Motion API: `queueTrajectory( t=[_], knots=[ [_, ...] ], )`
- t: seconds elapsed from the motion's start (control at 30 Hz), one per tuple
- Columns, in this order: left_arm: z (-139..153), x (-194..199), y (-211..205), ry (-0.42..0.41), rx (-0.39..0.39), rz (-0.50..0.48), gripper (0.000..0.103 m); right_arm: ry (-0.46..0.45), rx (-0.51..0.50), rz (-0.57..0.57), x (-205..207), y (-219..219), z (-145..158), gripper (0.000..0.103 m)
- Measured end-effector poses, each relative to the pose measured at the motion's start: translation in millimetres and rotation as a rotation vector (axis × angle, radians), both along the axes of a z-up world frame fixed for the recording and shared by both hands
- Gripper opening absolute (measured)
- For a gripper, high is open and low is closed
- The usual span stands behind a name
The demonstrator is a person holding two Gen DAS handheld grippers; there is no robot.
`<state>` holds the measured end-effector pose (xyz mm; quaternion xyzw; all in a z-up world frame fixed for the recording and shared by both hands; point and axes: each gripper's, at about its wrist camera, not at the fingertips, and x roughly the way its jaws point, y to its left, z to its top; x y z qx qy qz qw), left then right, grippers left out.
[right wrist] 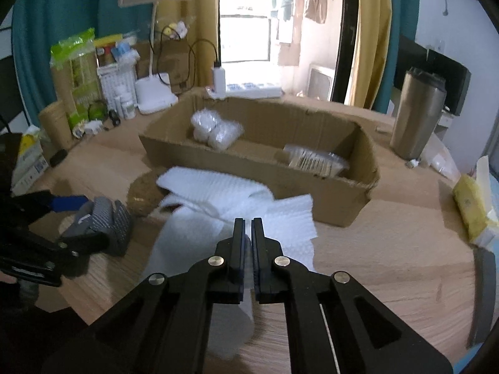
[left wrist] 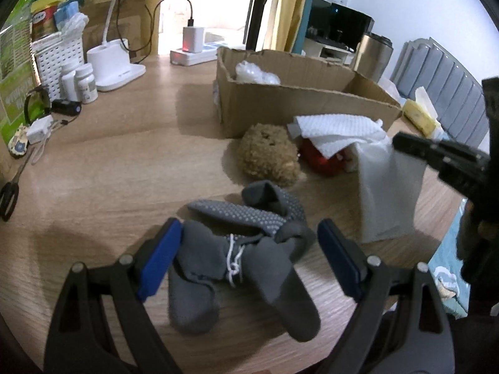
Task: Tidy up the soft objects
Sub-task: 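Grasp the grey slippers with the left tool while the right tool grasps the white towel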
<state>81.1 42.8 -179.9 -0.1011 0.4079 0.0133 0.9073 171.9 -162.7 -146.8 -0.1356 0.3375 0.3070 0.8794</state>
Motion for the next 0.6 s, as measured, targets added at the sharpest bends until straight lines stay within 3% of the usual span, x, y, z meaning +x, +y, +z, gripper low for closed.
queueTrajectory(
  t=[0.13, 0.23, 0.43, 0.47, 0.5, 0.57, 0.6],
  knots=[
    [0, 3, -7, 0.005, 0.01, -0.02, 0.089, -0.014, 0.018, -0.02, 0, -12, 10, 0.005],
    [0, 3, -12, 0.0, 0.013, -0.035, 0.075, -0.013, 0.015, -0.041, 1, -21, 10, 0.005],
    [-1, 9, -20, 0.017, 0.03, -0.064, 0.063, 0.052, 0.005, -0.077, 6, -38, -3, 0.006],
    [-1, 9, -21, 0.019, 0.031, -0.067, 0.061, 0.063, 0.008, -0.081, 6, -40, -6, 0.017],
    [-1, 10, -23, 0.021, 0.034, -0.072, 0.059, 0.075, 0.016, -0.083, 7, -42, -7, 0.043],
    [-1, 12, -24, 0.026, 0.039, -0.073, 0.055, 0.098, 0.034, -0.074, 7, -44, -10, 0.076],
    [-1, 12, -25, 0.026, 0.037, -0.073, 0.054, 0.105, 0.039, -0.061, 6, -44, -12, 0.078]
  ],
)
